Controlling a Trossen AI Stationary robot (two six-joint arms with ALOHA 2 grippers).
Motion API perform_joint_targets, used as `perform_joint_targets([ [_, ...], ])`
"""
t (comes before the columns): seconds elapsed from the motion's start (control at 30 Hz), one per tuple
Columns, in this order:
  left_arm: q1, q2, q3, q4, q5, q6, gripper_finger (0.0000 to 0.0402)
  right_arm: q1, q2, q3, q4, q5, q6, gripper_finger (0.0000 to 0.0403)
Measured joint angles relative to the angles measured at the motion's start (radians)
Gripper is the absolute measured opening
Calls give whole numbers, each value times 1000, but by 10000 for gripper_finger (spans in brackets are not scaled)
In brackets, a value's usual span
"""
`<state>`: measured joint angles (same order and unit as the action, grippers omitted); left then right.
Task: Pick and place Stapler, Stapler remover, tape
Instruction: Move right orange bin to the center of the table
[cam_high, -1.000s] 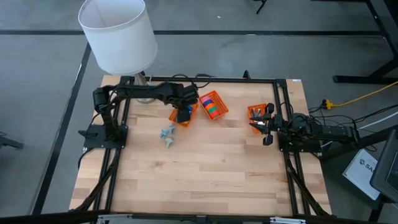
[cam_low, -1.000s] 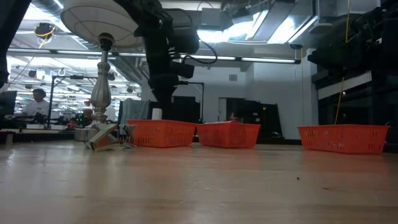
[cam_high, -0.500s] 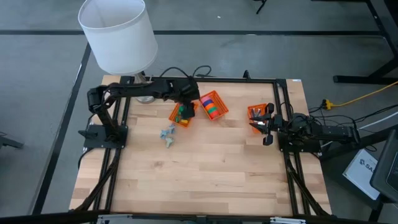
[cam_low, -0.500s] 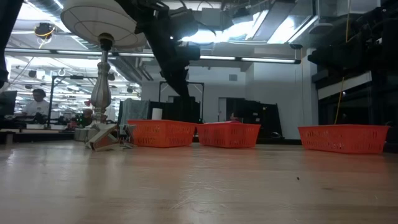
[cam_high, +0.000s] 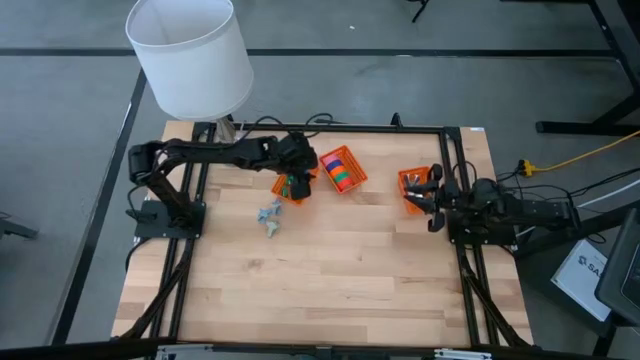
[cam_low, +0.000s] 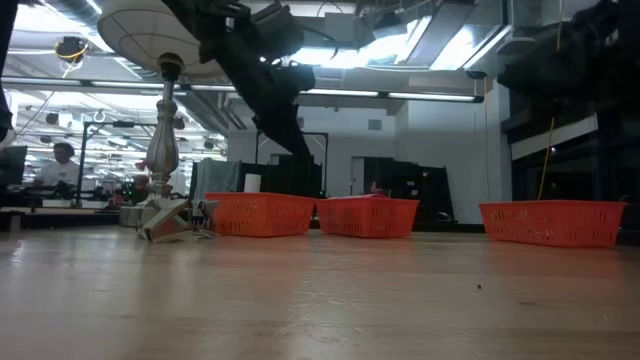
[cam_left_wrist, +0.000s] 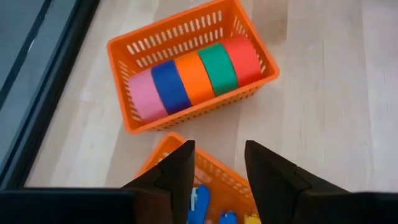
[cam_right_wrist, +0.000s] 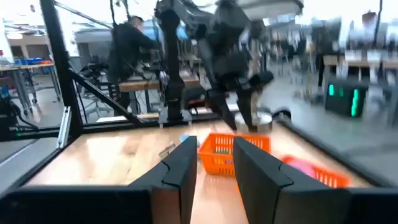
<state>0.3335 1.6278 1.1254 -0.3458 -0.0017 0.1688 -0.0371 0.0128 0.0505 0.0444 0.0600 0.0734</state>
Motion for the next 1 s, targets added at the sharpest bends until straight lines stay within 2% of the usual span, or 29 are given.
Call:
perform_joint_targets([
  [0.1,-5,-9,-7,1,-3,-1,133,0,54,92,-132,23,53,108],
  [0.27,-5,-10,-7,25,-3,0,126,0,233,253,-242,26,3,108],
  [0.43,-9,-10,-7,24,-3,-17,119,0,432,416,-545,104,-27,108],
  [0.5,-13,-10,-7,21,-3,-18,117,0,497,431,-548,151,-40,108],
  [0.6,-24,-10,-7,18,-4,-18,113,0,580,456,-554,158,-41,108],
  [0.8,-40,-10,-7,-6,-5,-21,111,-74,710,527,-707,252,226,108],
  [1.0,-40,-10,-7,-5,-5,-29,110,-208,793,600,-886,192,601,108],
])
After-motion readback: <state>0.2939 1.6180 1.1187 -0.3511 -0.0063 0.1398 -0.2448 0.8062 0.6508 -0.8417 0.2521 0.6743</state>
